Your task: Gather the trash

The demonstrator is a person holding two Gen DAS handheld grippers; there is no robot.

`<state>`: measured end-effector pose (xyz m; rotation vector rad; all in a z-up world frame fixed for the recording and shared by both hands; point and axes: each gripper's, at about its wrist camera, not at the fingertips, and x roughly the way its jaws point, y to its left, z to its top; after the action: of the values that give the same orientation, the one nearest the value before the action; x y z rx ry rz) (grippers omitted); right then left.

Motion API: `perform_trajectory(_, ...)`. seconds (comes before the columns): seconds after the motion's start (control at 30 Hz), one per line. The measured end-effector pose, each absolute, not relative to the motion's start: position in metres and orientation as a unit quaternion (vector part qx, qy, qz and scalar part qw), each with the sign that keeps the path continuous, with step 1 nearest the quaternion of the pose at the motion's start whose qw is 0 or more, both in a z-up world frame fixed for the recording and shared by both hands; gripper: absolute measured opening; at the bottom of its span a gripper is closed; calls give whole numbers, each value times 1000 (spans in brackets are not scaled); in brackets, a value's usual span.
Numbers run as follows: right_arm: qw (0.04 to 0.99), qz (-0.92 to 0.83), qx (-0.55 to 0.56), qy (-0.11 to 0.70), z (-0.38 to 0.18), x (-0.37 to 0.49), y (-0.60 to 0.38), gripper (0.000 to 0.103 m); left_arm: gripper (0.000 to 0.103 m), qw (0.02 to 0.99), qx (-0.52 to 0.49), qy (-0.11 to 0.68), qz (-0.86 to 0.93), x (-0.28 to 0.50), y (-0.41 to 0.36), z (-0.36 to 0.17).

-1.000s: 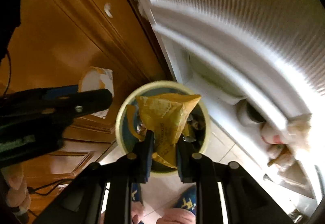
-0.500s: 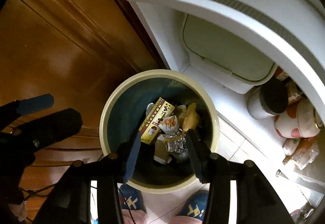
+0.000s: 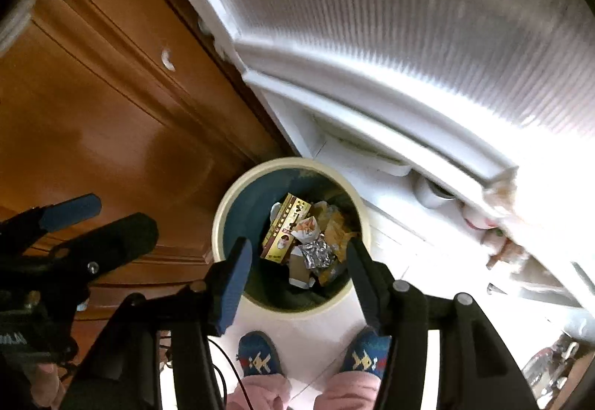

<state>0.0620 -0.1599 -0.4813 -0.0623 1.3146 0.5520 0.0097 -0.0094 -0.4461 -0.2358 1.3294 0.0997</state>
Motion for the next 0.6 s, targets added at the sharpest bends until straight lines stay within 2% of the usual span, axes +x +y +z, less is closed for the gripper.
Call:
perform_trajectory(0.23, 771, 236, -19, 591, -393, 61, -178, 54, 94, 783, -99, 613, 33, 7, -21, -371)
perform_trajectory(0.6, 794, 236, -25, 559, -245, 48, -202, 54, 94, 808, -89, 582, 16, -5, -31, -221)
